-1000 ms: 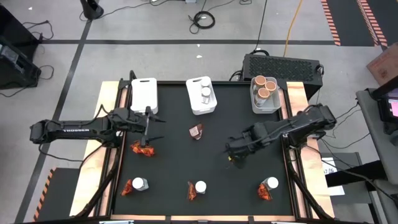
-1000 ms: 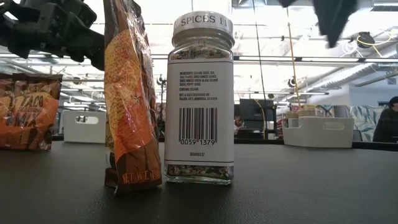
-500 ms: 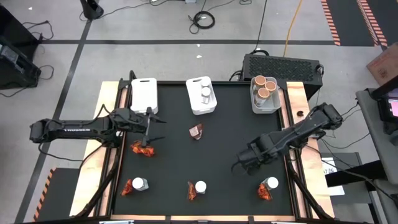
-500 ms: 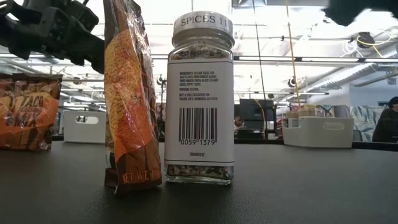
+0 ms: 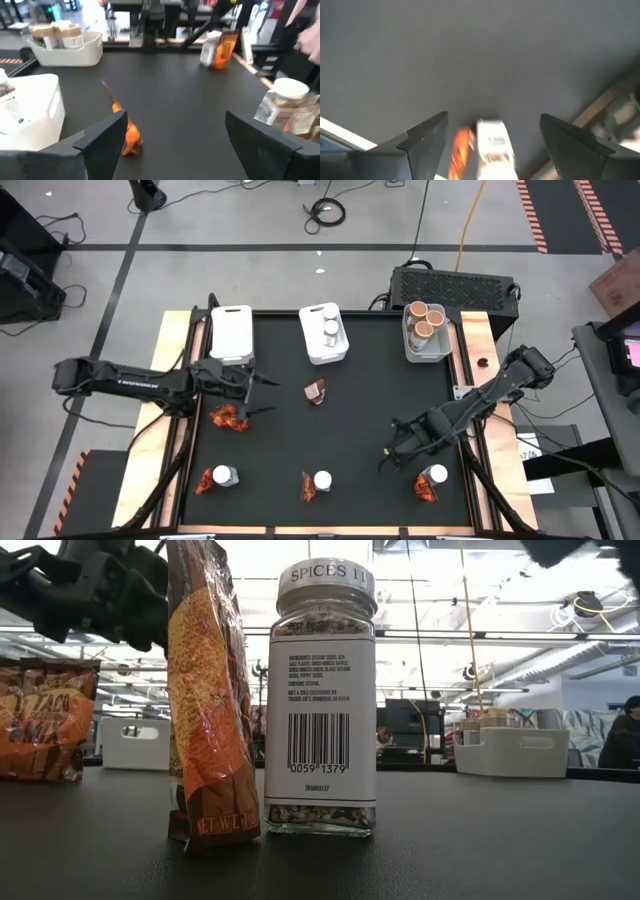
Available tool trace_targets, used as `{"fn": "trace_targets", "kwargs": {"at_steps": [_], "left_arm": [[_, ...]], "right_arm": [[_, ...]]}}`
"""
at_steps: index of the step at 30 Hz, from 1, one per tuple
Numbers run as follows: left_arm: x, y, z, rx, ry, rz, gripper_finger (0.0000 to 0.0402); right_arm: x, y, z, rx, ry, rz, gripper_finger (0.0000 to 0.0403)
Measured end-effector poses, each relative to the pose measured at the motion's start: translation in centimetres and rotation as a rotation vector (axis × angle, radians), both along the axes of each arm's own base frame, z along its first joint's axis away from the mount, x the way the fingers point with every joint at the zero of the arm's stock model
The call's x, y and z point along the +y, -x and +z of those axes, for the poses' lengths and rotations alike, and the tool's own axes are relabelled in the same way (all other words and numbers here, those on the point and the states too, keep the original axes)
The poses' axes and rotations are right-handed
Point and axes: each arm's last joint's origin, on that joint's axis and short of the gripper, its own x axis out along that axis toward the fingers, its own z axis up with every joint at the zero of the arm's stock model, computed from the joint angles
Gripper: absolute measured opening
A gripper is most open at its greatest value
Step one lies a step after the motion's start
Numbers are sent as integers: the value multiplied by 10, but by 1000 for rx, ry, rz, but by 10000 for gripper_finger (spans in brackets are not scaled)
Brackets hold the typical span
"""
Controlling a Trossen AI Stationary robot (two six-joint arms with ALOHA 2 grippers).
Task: Sort spices by type
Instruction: Put the white seasoning bottle into the right white bin
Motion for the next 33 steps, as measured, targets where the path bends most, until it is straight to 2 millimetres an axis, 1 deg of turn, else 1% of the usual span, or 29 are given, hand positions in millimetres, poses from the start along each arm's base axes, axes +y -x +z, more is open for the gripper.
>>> {"fn": "trace_targets", "kwargs": {"at_steps": [4,7,10,14,17,20,23,26,29,31,33], "left_arm": [[3,-5,0,26,-24,80,338],[4,-7,6,49,-45,112,338],[4,-8,5,69,-45,114,338],[4,-9,2,93,12,127,338],[1,-7,1,145,61,147,338],[-8,-6,16,211,51,125,338],[-19,-6,29,256,-12,95,338],[-26,-6,33,264,-86,90,338],[-28,-6,32,266,-99,92,338],[-27,-6,32,267,-103,103,338],[-27,-6,32,266,-107,118,338]], "right_arm": [[0,-13,0,-160,69,86,309],[-3,-25,3,-312,192,161,309],[-7,-41,5,-460,310,268,309],[-20,-62,-3,-577,370,416,309],[-32,-76,-12,-663,400,506,309],[-40,-87,-16,-760,395,586,309],[-43,-94,-19,-869,379,659,309],[-41,-101,-23,-971,376,780,309],[-34,-109,-29,-1044,384,899,309],[-28,-115,-33,-1103,357,938,309],[-22,-119,-40,-1120,325,963,309]]}}
